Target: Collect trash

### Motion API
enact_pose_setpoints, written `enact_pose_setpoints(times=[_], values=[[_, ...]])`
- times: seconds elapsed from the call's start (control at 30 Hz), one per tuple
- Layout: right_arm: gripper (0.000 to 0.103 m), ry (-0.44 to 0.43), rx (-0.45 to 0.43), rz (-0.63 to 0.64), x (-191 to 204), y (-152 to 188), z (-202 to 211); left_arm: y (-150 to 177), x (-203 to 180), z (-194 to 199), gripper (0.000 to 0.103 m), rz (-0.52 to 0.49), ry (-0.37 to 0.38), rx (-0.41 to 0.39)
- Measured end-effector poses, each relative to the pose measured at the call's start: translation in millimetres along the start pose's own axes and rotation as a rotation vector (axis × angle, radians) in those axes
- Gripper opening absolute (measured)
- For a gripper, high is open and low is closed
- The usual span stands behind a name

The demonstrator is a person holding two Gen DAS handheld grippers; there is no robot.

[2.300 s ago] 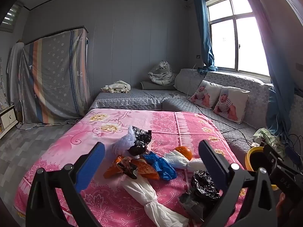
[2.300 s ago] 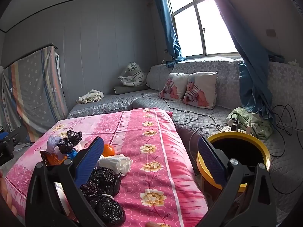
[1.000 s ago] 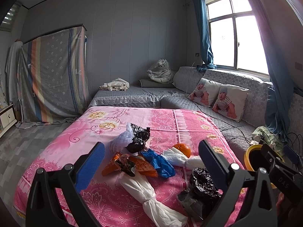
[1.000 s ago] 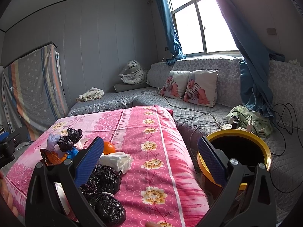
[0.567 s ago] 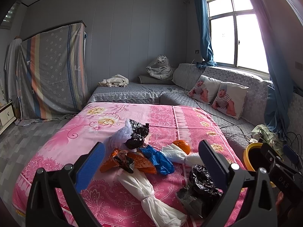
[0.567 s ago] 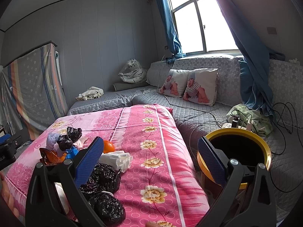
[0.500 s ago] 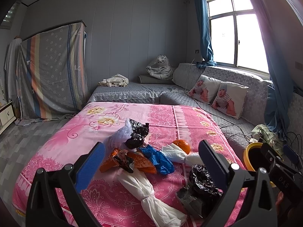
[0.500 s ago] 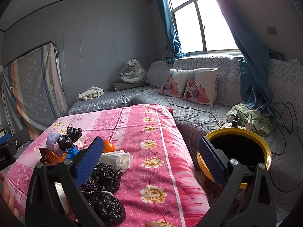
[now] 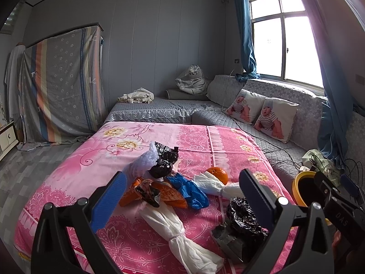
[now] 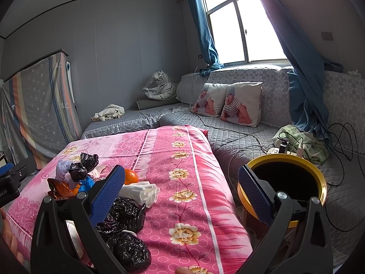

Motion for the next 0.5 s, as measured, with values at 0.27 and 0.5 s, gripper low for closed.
enact_pose_setpoints(times=[0.27,0.5], values=[[0.095,0.0,0.0,0.0,0.1,0.3,0.1,0.3,0.1,0.1,0.095,0.001,0.001,0.001],[0.095,-0.001,0.0,0.0,0.4,0.2,0.0,0.2,0.1,0.2,0.095,0.0,0.004,0.002]])
Point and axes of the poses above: each gripper's, at about its wrist camera, not at the fingertips, and z roughly against the way its jaws point, x to its left, y to its underside, the point moved 5 cm from there along -z, roughly the way its jaws point, and after that the axes turned 3 degrees about z, right-handed, at the moved point
